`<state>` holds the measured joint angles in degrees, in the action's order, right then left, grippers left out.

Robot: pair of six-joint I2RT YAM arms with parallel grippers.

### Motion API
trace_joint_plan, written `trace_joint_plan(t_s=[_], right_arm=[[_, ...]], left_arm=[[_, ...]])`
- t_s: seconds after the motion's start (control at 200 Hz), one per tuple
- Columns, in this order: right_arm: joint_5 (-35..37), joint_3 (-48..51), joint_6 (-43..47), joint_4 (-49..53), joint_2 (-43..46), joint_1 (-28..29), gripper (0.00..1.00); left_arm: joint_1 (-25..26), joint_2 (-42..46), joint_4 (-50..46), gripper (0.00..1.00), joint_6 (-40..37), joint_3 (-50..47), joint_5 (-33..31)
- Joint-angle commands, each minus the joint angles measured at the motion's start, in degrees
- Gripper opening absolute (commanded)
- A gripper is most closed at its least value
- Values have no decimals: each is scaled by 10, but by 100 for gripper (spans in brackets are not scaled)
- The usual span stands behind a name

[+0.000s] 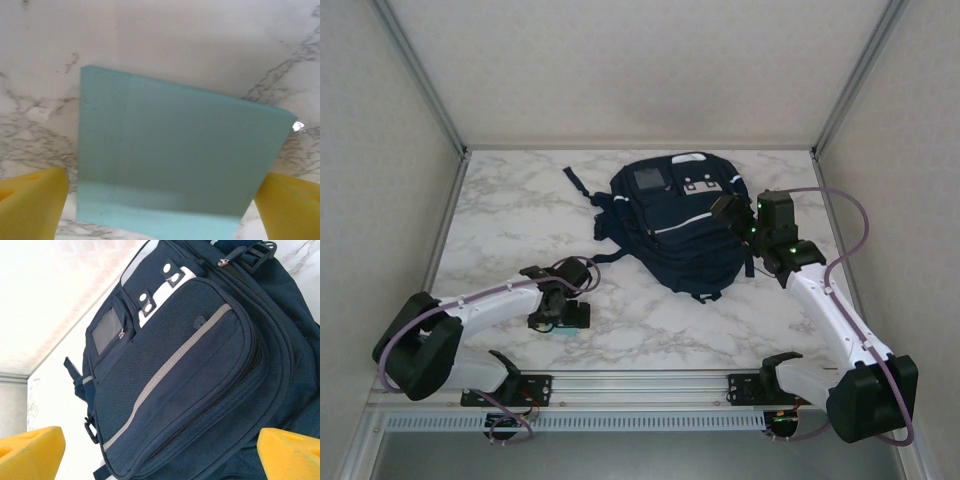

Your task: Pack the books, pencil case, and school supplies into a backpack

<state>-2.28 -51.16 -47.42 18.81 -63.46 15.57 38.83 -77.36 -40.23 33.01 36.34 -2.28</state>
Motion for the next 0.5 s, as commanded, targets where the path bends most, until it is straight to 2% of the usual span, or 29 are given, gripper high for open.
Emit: trace_joint_plan(t_s=[0.0,0.22,0.33,0.496], right_arm=[[18,5,-6,-10,9,-3,99],[23,4,0,-5,11,-2,99],[15,5,3,-10,10,-3,99],[-32,9,14,-33,0,1,99]], left_arm=[[0,-31,6,90,-3,-7,6],[1,-48,10,63,-9,1,2],[2,-40,-2,62,-9,29,0],[-2,-45,-12,64,-9,122,8]])
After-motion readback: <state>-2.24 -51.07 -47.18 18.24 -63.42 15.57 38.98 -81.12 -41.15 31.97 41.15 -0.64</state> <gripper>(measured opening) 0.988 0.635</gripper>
